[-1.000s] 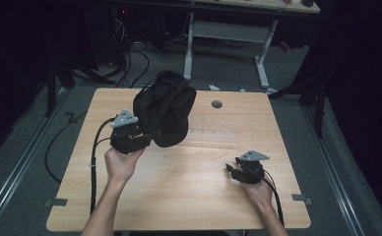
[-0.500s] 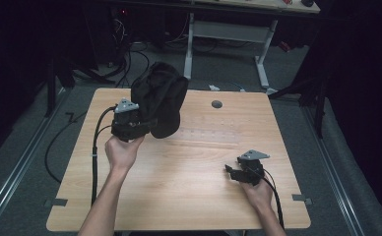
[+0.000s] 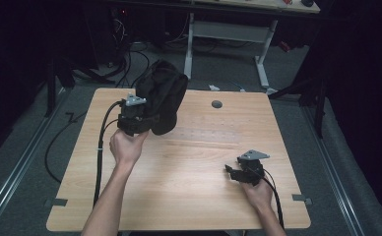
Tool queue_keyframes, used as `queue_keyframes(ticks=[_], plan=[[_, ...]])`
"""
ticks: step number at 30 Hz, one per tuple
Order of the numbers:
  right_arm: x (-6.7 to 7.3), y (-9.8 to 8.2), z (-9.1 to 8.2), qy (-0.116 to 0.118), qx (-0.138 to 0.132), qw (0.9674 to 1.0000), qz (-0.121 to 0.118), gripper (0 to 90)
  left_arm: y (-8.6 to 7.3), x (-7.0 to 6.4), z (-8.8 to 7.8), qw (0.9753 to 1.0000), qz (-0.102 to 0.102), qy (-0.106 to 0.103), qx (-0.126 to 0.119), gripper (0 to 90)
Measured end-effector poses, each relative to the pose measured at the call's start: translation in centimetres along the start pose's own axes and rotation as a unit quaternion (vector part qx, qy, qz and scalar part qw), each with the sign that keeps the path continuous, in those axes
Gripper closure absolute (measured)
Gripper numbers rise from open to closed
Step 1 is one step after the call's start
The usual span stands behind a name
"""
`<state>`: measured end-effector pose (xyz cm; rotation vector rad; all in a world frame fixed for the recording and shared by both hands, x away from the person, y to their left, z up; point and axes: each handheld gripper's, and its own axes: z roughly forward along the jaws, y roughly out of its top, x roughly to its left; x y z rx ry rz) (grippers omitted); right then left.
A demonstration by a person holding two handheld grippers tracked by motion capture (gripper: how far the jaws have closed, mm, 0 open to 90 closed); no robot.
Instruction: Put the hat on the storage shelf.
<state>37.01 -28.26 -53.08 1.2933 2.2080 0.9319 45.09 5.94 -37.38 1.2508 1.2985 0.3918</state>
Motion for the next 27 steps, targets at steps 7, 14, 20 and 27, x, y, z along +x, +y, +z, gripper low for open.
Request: queue_keyframes(ticks=[7, 14, 20, 27], plan=[[0.0, 0.0, 0.0, 0.0, 0.0, 1.0, 0.0, 36.9, -0.2, 0.0, 0.5, 0.9999, -0.002, 0.016, 0.002, 68.3], [0.0, 0.0, 0.0, 0.0, 0.0, 1.0, 0.001, 36.9, -0.3, -0.4, 0.6, 0.9995, -0.004, 0.032, -0.005, 68.3], [0.1, 0.0, 0.0, -0.001, 0.0, 1.0, 0.002, 36.7, -0.7, -0.7, 0.8, 0.9992, 0.002, 0.038, -0.009, 68.3], [0.1, 0.0, 0.0, -0.001, 0.0, 1.0, 0.0, 36.4, -1.3, -0.3, 1.2, 0.9994, 0.001, 0.032, -0.013, 68.0]])
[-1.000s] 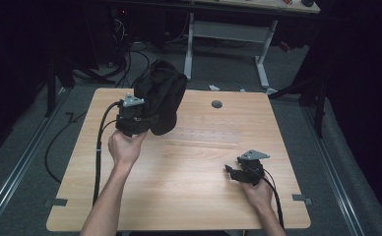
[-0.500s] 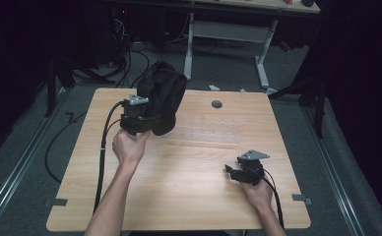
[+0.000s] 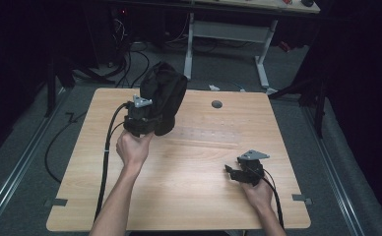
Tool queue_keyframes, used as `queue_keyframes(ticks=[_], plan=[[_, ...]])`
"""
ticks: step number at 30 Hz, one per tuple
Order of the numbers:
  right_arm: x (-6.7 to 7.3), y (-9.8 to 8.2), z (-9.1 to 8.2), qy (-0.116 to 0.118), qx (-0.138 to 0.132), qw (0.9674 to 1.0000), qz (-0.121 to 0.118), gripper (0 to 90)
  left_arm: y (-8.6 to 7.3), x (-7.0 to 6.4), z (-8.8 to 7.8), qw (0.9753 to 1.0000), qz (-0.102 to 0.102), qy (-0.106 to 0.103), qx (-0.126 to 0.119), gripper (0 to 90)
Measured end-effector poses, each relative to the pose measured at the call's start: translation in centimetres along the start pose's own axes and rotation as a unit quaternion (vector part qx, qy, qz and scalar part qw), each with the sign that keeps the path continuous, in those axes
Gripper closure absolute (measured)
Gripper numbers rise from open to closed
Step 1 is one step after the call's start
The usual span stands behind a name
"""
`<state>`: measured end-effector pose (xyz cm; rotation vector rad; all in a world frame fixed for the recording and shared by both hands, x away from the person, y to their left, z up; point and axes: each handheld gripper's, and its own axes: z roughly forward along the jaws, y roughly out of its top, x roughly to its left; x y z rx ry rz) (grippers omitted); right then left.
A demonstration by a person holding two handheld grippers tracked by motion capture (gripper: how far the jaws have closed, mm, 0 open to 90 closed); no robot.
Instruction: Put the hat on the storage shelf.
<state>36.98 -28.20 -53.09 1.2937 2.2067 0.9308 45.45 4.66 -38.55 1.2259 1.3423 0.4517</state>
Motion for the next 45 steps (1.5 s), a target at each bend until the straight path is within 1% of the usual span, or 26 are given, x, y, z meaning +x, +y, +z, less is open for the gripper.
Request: queue_keyframes(ticks=[2, 7, 10, 11, 14, 16, 17, 20, 21, 23, 24, 26, 28, 30, 31, 33, 34, 36, 37, 38, 39, 40, 41, 42, 45], plan=[[0.0, 0.0, 0.0, 0.0, 0.0, 1.0, 0.0, 36.3, -0.1, 0.2, 0.1, 1.0, -0.003, -0.001, 0.001, 67.9], [0.0, 0.0, 0.0, 0.0, 0.0, 1.0, 0.0, 36.3, -0.8, 1.0, 0.5, 0.9998, -0.018, -0.004, 0.009, 67.4], [0.0, 0.0, 0.0, 0.0, 0.0, 1.0, 0.0, 36.3, -1.0, 1.2, 0.5, 0.9997, -0.021, -0.005, 0.012, 67.2], [0.0, 0.0, 0.0, 0.0, 0.0, 1.0, 0.0, 36.3, -1.1, 1.4, 0.5, 0.9996, -0.024, -0.01, 0.013, 67.1], [0.0, 0.0, 0.0, 0.0, 0.0, 1.0, 0.0, 36.3, -1.2, 1.7, 0.5, 0.9994, -0.026, -0.013, 0.017, 66.9], [0.0, 0.0, 0.0, 0.001, 0.0, 1.0, 0.0, 36.3, -1.3, 2.0, 0.5, 0.9994, -0.028, -0.014, 0.016, 65.9], [0.0, 0.0, 0.0, 0.0, 0.0, 1.0, 0.0, 36.3, -1.3, 2.4, 0.5, 0.9991, -0.037, -0.016, 0.014, 65.6], [0.0, 0.0, 0.0, 0.001, 0.0, 1.0, 0.0, 36.3, -1.3, 2.6, 0.4, 0.999, -0.038, -0.017, 0.014, 64.2], [0.0, 0.0, 0.0, 0.001, 0.0, 1.0, 0.0, 36.3, -1.3, 2.9, 0.3, 0.9987, -0.044, -0.019, 0.015, 63.4], [0.0, 0.0, 0.0, 0.001, 0.0, 1.0, 0.0, 36.3, -1.3, 3.1, 0.3, 0.9987, -0.046, -0.019, 0.015, 61.9], [0.0, 0.0, 0.0, 0.001, 0.0, 1.0, 0.0, 36.3, -1.3, 3.2, 0.2, 0.9982, -0.052, -0.026, 0.014, 60.2], [0.0, 0.0, 0.0, 0.001, 0.0, 1.0, 0.0, 36.3, -1.4, 3.3, 0.2, 0.998, -0.054, -0.03, 0.012, 58.0], [0.0, 0.0, 0.0, 0.001, 0.0, 1.0, 0.0, 36.3, -1.4, 3.2, 0.2, 0.9981, -0.052, -0.031, 0.013, 54.9], [0.0, 0.0, 0.0, 0.0, 0.0, 1.0, 0.0, 36.3, -1.4, 3.2, 0.1, 0.9981, -0.051, -0.032, 0.01, 49.7], [0.0, 0.0, 0.0, 0.0, 0.0, 1.0, 0.0, 36.3, -1.3, 3.1, 0.1, 0.9981, -0.052, -0.032, 0.009, 49.7], [0.0, 0.0, 0.0, 0.0, 0.0, 1.0, 0.0, 36.3, -1.3, 3.1, 0.0, 0.9981, -0.052, -0.033, 0.007, 42.7], [0.0, 0.0, 0.0, 0.0, 0.0, 1.0, 0.0, 36.3, -1.2, 3.1, -0.1, 0.998, -0.052, -0.037, 0.007, 36.2], [0.0, 0.0, 0.0, 0.0, 0.0, 1.0, 0.0, 36.3, -1.2, 3.1, -0.2, 0.998, -0.049, -0.039, 0.006, 30.5], [0.0, 0.0, 0.0, 0.0, 0.0, 1.0, 0.0, 36.3, -1.1, 3.1, -0.3, 0.9979, -0.046, -0.045, 0.004, 30.5], [0.0, 0.0, 0.0, 0.0, 0.0, 1.0, 0.0, 36.3, -1.1, 3.1, -0.5, 0.9979, -0.045, -0.046, 0.001, 26.6], [0.0, 0.0, 0.0, 0.0, 0.0, 1.0, 0.0, 36.2, -0.9, 3.3, -0.8, 0.9975, -0.051, -0.047, -0.007, 23.7], [0.0, 0.0, 0.0, 0.0, 0.0, 1.0, 0.0, 36.3, -0.9, 3.4, -1.0, 0.9974, -0.054, -0.048, -0.008, 20.7], [0.0, 0.0, 0.0, 0.0, 0.0, 1.0, 0.0, 36.3, -0.9, 3.4, -1.0, 0.9974, -0.054, -0.048, -0.008, 20.2], [0.0, 0.0, 0.0, 0.0, 0.0, 1.0, 0.0, 36.3, -0.9, 3.5, -1.3, 0.997, -0.054, -0.054, -0.008, 19.7], [0.0, 0.0, 0.0, 0.0, 0.0, 1.0, 0.0, 36.3, -0.9, 3.8, -1.7, 0.9965, -0.056, -0.06, -0.012, 18.8]])
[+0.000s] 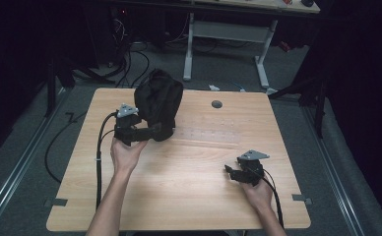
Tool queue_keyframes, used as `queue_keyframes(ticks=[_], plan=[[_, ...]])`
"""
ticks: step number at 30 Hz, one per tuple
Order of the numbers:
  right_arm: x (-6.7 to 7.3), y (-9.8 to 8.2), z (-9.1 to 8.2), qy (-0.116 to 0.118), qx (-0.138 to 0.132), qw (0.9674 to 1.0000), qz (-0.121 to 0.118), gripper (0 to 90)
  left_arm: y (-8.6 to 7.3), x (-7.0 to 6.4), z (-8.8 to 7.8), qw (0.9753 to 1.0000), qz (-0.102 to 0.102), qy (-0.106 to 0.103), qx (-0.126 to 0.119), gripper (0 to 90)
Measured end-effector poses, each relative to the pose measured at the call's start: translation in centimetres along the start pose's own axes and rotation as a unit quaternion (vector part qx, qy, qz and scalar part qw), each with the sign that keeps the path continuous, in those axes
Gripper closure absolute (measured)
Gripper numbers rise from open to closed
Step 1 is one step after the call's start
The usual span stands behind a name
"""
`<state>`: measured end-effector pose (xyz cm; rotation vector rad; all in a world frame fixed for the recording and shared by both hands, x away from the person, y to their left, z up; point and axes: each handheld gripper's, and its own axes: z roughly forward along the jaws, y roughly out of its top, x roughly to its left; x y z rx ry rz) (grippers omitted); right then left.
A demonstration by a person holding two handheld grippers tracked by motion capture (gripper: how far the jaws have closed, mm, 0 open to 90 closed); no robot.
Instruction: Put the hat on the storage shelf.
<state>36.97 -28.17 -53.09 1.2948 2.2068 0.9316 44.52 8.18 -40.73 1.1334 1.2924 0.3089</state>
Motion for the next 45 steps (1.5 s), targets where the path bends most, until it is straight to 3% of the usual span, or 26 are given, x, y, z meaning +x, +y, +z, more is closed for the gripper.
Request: queue_keyframes(ticks=[9, 28, 45], plan=[[0.0, 0.0, 0.0, 0.0, 0.0, 1.0, 0.0, 36.3, 0.0, 0.5, -1.3, 1.0, -0.006, -0.006, -0.005, 18.6], [0.0, 0.0, 0.0, 0.0, 0.0, 1.0, 0.0, 36.4, -0.6, 1.7, -4.2, 0.9999, 0.007, -0.014, 0.002, 20.1], [0.0, 0.0, 0.0, -0.001, 0.0, 1.0, 0.001, 36.4, -1.9, 2.7, -6.8, 0.9994, -0.019, -0.027, -0.006, 20.2]])
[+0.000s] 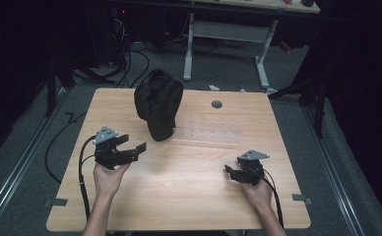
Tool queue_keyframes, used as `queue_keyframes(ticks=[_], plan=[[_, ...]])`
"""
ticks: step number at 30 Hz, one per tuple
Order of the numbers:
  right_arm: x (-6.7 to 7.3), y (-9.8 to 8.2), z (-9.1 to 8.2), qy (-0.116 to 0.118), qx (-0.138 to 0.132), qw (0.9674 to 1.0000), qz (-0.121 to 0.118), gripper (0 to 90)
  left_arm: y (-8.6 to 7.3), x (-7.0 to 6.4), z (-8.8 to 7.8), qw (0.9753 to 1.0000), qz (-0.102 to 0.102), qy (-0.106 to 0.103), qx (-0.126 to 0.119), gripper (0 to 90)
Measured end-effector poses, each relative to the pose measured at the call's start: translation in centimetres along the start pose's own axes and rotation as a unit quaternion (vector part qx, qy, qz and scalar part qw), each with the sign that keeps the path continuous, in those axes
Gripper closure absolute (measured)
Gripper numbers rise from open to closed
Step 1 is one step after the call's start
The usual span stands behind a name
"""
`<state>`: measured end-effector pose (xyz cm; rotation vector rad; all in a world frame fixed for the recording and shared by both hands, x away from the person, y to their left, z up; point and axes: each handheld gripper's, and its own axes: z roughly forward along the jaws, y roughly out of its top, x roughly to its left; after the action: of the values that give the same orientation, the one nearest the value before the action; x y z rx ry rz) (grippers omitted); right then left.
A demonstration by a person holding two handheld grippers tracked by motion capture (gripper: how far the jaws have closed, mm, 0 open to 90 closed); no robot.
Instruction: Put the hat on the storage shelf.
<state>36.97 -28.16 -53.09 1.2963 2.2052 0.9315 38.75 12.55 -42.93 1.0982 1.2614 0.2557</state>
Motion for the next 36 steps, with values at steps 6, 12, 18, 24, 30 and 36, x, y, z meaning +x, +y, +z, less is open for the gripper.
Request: queue_keyframes(ticks=[6, 12, 18, 24, 30, 36], plan=[[0.0, 0.0, 0.0, 0.0, 0.0, 1.0, 0.0, 36.4, -1.0, 0.1, -0.5, 1.0, 0.007, 0.002, 0.006, 20.8], [0.0, 0.0, 0.0, 0.0, 0.0, 1.0, 0.0, 36.4, -2.3, 0.7, -1.0, 0.9999, 0.003, 0.007, 0.009, 21.1], [0.0, 0.0, 0.0, 0.0, 0.0, 1.0, 0.0, 36.4, -3.5, 1.3, -1.1, 0.9995, 0.012, 0.017, 0.023, 22.2], [0.0, 0.0, 0.0, 0.0, 0.0, 1.0, 0.0, 36.4, -4.6, 1.6, -0.9, 0.9988, 0.022, 0.021, 0.038, 23.3], [0.0, 0.0, 0.0, 0.0, 0.0, 1.0, 0.0, 36.4, -5.6, 2.0, -0.7, 0.9983, 0.024, 0.025, 0.047, 23.5], [0.0, 0.0, 0.0, 0.0, 0.0, 1.0, 0.0, 36.4, -6.6, 2.5, -0.6, 0.9981, 0.021, 0.032, 0.049, 23.7]])
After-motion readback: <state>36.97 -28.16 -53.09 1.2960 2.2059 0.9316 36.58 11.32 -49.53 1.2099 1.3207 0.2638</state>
